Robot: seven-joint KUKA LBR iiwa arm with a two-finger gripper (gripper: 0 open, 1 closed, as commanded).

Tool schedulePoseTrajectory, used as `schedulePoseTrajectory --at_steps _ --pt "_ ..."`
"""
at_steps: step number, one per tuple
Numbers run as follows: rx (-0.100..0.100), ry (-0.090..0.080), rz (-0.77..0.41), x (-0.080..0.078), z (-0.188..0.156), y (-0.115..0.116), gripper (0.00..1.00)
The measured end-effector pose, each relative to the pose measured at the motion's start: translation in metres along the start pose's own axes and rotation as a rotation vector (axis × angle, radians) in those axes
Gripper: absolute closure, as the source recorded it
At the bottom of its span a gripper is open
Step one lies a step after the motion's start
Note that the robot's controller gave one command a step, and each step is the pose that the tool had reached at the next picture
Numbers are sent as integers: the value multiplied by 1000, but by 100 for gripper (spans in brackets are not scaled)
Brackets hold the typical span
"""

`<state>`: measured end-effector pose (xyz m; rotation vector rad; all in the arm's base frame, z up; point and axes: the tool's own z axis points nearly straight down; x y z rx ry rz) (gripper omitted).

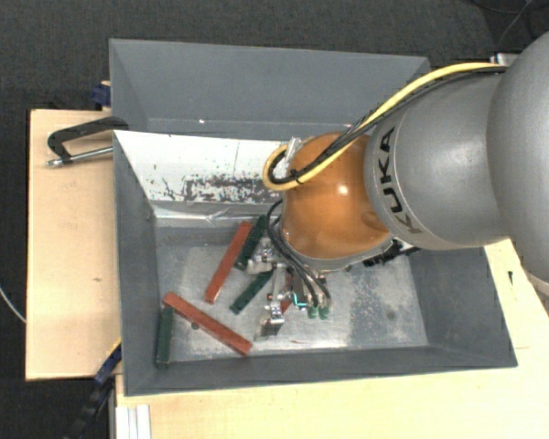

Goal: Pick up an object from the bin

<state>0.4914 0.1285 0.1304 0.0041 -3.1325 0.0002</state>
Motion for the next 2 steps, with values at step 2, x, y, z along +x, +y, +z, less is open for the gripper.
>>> schedulePoseTrajectory --at_steps 2 --pt "-3 -18 -38 -48 38 -34 0"
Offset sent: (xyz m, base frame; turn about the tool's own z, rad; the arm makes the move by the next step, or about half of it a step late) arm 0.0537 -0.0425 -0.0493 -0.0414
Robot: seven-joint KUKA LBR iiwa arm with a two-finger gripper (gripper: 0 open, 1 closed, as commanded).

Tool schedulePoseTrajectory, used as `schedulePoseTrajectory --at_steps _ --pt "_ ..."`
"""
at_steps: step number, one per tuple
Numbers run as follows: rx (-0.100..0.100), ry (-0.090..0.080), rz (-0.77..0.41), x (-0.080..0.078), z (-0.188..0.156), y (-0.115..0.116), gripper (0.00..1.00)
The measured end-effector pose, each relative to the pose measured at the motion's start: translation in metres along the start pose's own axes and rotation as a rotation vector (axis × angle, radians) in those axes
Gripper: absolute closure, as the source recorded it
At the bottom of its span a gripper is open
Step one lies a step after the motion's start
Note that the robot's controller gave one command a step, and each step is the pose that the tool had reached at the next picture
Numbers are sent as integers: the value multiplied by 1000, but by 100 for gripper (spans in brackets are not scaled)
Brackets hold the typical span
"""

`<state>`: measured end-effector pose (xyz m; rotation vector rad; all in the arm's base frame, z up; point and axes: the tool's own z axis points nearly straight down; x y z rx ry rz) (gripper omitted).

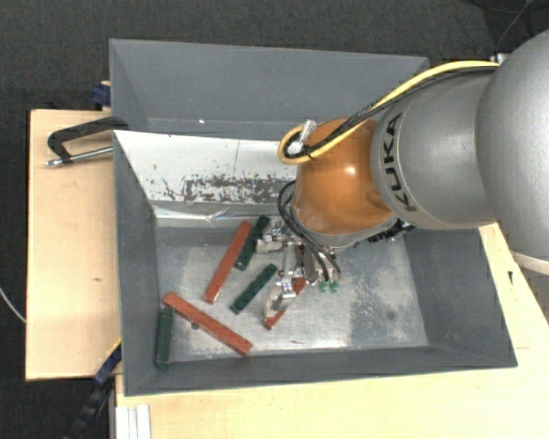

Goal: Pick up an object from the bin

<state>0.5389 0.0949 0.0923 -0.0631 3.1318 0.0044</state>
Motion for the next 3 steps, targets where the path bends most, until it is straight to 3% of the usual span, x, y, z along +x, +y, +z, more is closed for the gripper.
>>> schedulePoseTrajectory --at_steps 1,2,3 --pt "0 7 -2 3 -2 1 100" --pt "1 9 -2 4 -1 1 0" --pt "0 8 -2 4 -1 1 100"
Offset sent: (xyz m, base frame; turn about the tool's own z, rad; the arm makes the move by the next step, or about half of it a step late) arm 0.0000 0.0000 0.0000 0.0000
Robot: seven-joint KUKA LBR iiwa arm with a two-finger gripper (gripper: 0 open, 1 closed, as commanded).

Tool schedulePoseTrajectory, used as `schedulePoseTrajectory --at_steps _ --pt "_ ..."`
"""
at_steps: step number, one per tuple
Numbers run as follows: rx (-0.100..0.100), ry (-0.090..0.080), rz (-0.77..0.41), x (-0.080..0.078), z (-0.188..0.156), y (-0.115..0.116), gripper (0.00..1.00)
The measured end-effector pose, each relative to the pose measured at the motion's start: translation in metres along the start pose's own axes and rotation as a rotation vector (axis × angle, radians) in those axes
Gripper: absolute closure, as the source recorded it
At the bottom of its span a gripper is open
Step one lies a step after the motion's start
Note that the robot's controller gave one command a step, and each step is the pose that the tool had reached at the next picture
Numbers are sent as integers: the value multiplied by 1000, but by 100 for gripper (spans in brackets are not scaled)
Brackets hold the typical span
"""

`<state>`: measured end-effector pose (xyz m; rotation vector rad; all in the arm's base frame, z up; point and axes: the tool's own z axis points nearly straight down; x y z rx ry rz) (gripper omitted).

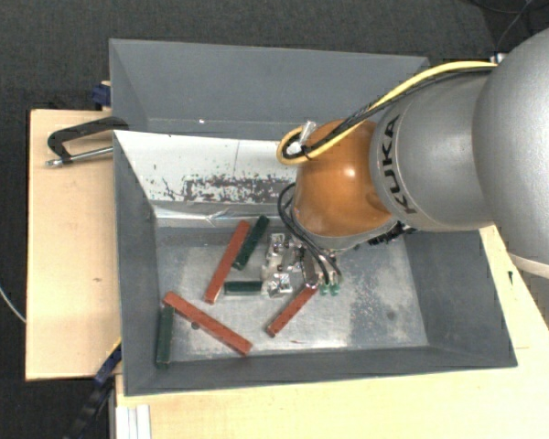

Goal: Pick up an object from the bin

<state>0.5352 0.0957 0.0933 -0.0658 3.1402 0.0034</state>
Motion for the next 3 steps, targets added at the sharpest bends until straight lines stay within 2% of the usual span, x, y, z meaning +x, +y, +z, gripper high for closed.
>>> schedulePoseTrajectory --at_steps 1,2,3 --pt "0 0 0 0 0 0 100" --pt "1 4 -50 2 -39 -4 100" --pt "0 -4 -14 27 -160 11 100"
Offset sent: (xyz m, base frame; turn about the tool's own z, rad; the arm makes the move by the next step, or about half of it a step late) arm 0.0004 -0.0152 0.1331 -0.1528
